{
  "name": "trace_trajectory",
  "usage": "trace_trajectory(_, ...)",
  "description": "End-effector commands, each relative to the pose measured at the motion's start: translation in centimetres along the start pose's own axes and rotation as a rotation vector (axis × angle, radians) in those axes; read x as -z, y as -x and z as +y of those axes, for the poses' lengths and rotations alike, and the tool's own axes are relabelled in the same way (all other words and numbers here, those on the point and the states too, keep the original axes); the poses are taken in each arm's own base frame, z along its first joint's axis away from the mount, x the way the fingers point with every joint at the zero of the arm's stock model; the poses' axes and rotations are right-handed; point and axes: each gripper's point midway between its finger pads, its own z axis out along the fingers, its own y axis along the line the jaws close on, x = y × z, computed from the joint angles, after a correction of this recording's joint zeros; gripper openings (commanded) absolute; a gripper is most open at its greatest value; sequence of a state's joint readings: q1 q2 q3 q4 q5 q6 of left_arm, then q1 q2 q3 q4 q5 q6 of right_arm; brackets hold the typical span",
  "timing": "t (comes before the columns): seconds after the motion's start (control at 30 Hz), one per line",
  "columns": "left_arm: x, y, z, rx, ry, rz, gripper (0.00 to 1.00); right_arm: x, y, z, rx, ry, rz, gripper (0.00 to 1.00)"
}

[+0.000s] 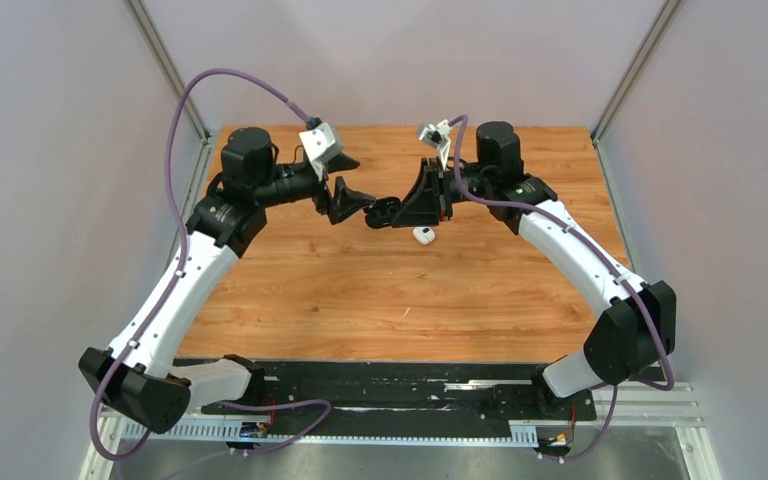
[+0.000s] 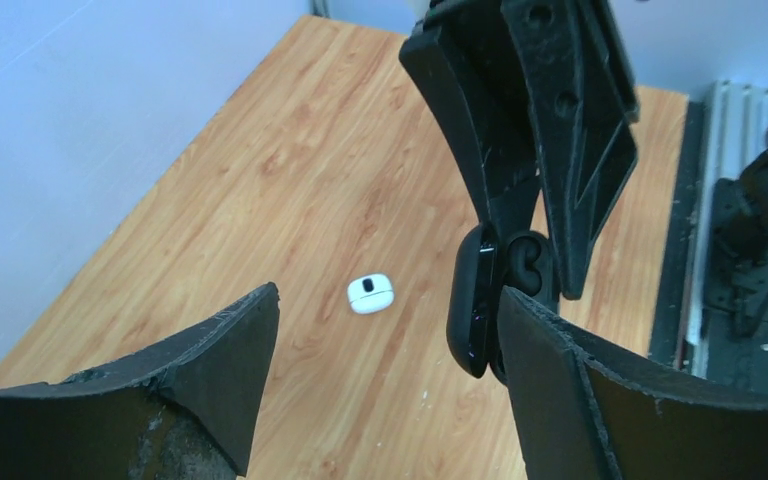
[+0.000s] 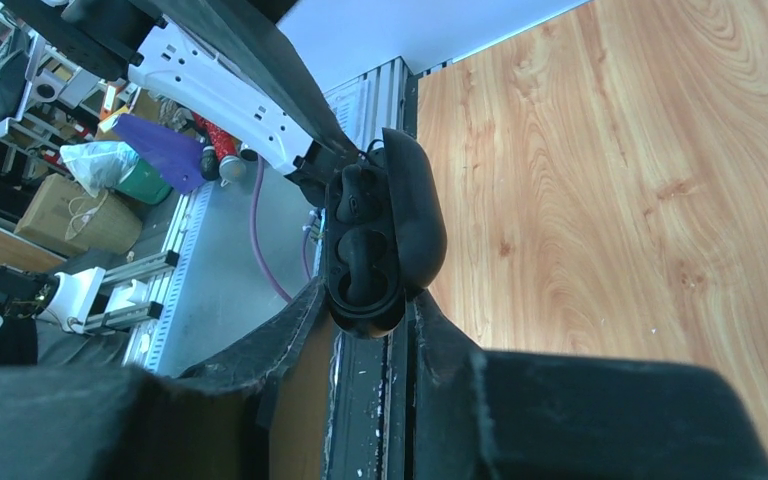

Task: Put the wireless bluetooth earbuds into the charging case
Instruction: Close the charging case, then place the charging case at the center of the board.

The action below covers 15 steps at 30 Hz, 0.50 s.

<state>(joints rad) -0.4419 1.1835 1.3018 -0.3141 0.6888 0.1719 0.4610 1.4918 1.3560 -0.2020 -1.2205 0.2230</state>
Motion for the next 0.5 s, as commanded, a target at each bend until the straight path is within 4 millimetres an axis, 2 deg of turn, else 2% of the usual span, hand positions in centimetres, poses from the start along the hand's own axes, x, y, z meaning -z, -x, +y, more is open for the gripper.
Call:
trace_trajectory(0.0, 0.6, 2.1, -1.2, 0.104, -0.137, -0.029, 0.87, 0.3, 0.6, 0.0, 0.073, 0.004, -0.017, 0.00)
trace_trajectory(0.1, 0.2, 1.7, -1.8, 0.184, -0.187, -0.033, 0.88, 0.3, 0.6, -0.1, 0.078, 0.002, -0.017, 0.00)
trace_trajectory(0.27, -0.2, 0.6, -4.0, 0.300, -0.349, -0.014, 0.91, 0.3, 0.7, -0.1, 0.080, -0.002, -0.017, 0.00)
trace_trajectory(0.37, -0.4, 0.1, -4.3, 0.318, -0.374, -0.013, 0.91, 0.2, 0.7, -0.4, 0.076, -0.009, -0.018, 0.00)
trace_trajectory(0.47, -0.5, 0.3, -5.4, 0.300, -0.442, -0.017, 0.88, 0.2, 0.8, -0.9, 0.062, -0.026, -0.021, 0.00)
